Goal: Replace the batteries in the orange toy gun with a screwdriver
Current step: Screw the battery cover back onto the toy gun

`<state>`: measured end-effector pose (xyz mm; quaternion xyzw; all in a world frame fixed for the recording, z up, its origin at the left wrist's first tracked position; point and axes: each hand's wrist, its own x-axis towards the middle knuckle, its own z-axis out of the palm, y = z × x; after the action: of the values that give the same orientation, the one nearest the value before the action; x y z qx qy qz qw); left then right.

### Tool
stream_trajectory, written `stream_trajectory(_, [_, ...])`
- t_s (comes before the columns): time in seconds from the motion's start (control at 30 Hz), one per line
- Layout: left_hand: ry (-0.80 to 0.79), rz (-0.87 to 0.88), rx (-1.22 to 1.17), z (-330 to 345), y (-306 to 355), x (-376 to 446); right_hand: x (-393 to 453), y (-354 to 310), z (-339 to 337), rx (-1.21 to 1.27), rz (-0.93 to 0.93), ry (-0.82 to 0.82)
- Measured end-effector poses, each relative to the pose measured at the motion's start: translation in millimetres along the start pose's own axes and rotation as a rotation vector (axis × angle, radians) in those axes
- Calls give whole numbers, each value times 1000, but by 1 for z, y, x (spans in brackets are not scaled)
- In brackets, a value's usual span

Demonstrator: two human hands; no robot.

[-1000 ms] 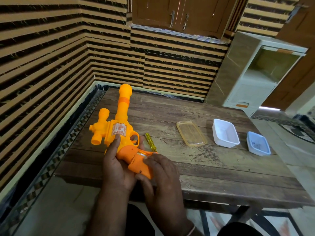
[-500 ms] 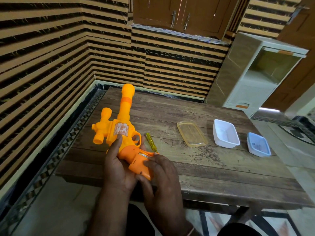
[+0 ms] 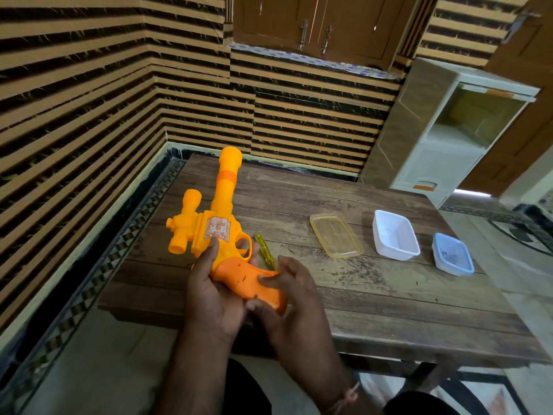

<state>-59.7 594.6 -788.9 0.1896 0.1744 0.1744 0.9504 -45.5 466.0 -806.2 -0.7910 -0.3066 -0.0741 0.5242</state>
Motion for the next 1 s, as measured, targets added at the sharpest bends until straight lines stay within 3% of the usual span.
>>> stream_trajectory(0.23, [-5,28,-3,2,-2,0,18,1,-12,148,76,-52])
stream_trajectory(0.53, [-66,70,18,2,-8,0,20,1,-44,24,28,-134])
stream_trajectory(0.63, [-112,57,-11,5,-9,-2,22,31,-81,-126,124,34])
stream_trajectory(0.77, [-120,33,2,7,-11,-4,22,96,-157,-595,398,192])
stream_trajectory(0.9, [-103,26,5,8,-13,-4,19,135,-212,-756,661,150])
stream_trajectory(1.0, [-111,0,21,9,-14,-5,25,140,-221,-754,703,86])
